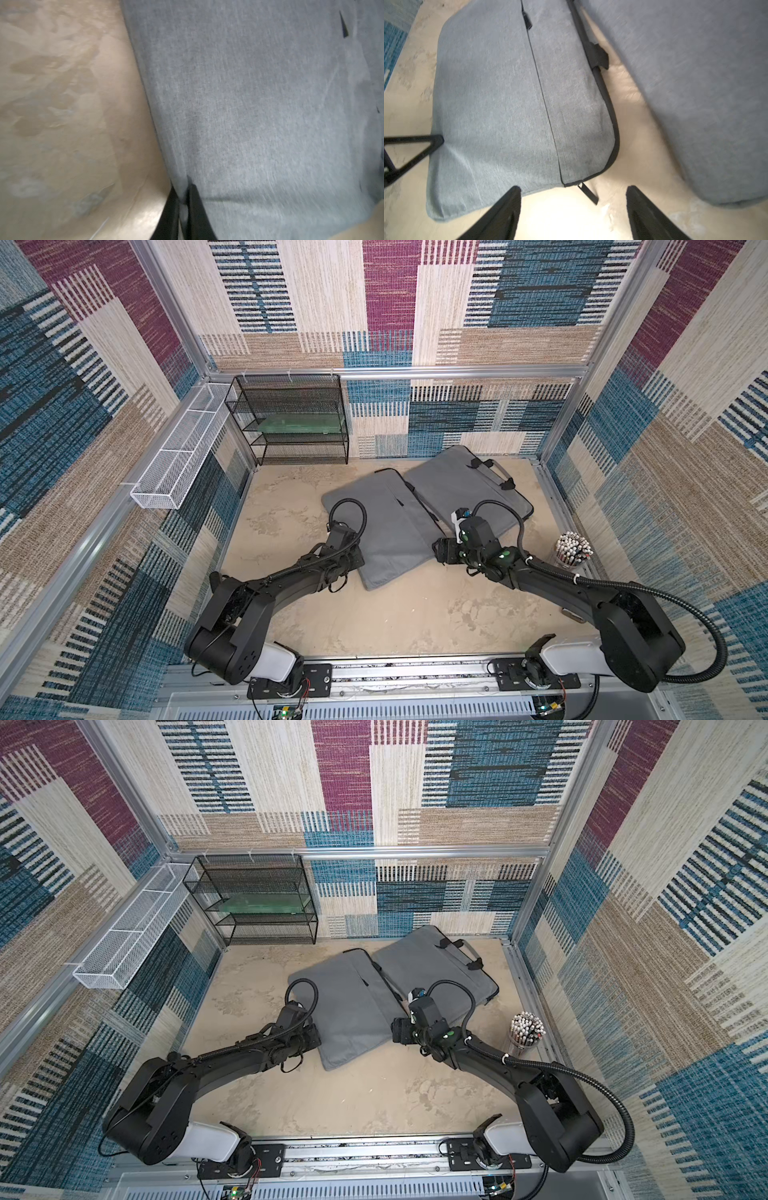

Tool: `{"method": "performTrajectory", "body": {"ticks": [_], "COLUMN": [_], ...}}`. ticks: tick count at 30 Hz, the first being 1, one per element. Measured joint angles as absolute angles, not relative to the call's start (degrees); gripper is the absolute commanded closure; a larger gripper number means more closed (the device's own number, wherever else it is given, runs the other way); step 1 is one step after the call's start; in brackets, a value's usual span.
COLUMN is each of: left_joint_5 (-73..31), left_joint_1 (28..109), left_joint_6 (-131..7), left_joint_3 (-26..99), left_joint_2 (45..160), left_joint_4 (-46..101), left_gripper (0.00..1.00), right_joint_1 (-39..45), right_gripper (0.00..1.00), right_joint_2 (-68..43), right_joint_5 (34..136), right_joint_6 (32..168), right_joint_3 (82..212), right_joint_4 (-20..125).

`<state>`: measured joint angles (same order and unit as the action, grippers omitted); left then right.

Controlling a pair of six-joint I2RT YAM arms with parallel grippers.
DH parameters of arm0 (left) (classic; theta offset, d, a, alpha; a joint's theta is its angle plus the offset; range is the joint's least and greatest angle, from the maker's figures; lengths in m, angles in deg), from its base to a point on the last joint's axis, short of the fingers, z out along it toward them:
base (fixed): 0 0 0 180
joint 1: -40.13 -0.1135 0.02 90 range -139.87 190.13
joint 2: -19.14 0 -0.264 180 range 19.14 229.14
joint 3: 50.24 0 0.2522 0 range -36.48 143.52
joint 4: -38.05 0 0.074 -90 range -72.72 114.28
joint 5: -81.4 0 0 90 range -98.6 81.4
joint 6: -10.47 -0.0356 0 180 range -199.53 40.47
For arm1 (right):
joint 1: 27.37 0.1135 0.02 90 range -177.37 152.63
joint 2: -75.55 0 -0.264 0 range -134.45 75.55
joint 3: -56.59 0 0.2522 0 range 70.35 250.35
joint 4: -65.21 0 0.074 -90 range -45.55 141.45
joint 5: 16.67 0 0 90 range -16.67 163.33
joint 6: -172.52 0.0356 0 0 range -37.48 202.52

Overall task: Open the zippered laptop bag and take out the laptop
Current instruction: Unzip the zipper on the zippered laptop bag.

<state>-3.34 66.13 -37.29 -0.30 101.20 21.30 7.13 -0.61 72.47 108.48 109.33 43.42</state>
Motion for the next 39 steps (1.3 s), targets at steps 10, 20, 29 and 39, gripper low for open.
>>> {"method": "performTrajectory", "body": {"ticks": [10, 20, 29, 39], "left_joint_5": [1.68, 1.95, 2.89, 3.04], "left_joint_1": [66.09, 66.07, 66.00, 65.69], "left_joint_6": [-35.96, -34.93, -34.71, -34.69], "left_joint_3": [-2.46, -0.56, 0.77, 1.56], "left_joint_2": [95.98, 98.38, 100.57, 101.24], "left_joint_4": [15.49, 14.46, 15.49, 15.66], "left_gripper": [0.93, 0.96, 0.97, 0.97], "right_joint_1": [16.60, 16.60, 15.18, 14.67], "right_gripper": [0.45, 0.51, 0.49, 0.58], "right_joint_2": [0.01, -6.46, -10.97, -14.22], "right_joint_5": [70.06, 69.78, 70.00, 71.35], "right_joint_6": [112.32, 110.29, 107.34, 105.64], "right_joint_3": [102.49, 103.91, 106.62, 107.73], "right_joint_4": [45.19, 49.04, 50.96, 52.49]}}
